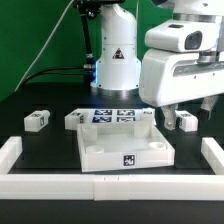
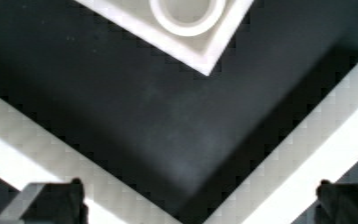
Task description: Assemble one leg
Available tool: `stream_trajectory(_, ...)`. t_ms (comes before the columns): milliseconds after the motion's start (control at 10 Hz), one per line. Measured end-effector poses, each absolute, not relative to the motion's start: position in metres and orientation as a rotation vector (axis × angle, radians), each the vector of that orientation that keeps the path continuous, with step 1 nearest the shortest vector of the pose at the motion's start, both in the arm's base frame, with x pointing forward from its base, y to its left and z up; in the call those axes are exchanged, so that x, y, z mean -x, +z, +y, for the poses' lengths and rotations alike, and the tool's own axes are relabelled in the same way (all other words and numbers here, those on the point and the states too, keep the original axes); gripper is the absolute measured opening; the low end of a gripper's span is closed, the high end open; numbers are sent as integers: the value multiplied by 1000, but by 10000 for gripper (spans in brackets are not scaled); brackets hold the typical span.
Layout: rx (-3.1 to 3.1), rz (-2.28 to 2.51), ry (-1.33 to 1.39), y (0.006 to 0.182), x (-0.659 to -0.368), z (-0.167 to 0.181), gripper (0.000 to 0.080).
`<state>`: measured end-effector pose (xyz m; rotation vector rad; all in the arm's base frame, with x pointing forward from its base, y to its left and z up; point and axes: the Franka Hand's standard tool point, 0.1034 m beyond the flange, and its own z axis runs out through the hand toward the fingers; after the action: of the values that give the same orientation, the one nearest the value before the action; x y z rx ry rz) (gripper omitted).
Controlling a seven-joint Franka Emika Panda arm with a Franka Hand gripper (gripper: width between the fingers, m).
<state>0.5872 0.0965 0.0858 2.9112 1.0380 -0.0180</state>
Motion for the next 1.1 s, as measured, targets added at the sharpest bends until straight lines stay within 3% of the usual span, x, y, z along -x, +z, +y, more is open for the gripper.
stream_trajectory(1100,-2863,1173,-12,83,-578,92,649)
